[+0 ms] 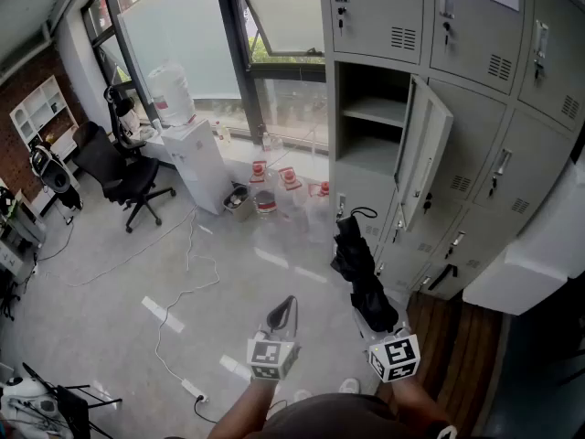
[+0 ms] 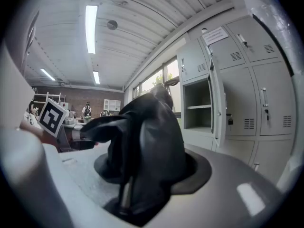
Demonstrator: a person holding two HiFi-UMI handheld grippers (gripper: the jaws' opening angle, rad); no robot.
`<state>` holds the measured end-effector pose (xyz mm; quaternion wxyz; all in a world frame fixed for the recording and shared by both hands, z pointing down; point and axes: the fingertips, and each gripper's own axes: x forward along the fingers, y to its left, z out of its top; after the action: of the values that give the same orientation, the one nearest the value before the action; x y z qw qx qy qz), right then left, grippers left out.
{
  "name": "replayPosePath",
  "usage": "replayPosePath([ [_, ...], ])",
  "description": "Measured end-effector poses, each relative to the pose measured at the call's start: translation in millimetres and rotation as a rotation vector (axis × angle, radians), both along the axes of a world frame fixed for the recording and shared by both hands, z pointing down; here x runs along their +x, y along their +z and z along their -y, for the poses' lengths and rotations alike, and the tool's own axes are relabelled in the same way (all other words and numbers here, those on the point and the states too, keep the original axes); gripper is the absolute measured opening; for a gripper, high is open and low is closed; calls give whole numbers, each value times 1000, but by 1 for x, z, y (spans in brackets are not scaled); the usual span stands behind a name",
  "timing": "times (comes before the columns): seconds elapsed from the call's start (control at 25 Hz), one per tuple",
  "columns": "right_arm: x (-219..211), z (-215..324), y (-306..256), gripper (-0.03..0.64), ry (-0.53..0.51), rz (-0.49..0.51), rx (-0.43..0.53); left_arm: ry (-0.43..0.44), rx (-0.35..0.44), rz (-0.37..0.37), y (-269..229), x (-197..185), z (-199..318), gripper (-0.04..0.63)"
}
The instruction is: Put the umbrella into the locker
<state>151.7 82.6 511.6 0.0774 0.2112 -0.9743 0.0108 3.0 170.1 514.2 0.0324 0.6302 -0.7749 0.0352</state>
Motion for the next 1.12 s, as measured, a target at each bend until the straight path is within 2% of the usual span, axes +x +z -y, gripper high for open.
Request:
replayPosePath([
  [0.48, -2, -3, -13, 225, -18, 32, 30, 2, 10, 4, -2, 9, -5, 5],
  [0.72, -11, -4, -26, 229, -33, 87, 29, -3, 25, 14, -7, 3, -8, 5],
  [1.12, -25, -15, -29, 229, -48, 82, 16, -10, 49, 14, -11, -9, -22, 5],
])
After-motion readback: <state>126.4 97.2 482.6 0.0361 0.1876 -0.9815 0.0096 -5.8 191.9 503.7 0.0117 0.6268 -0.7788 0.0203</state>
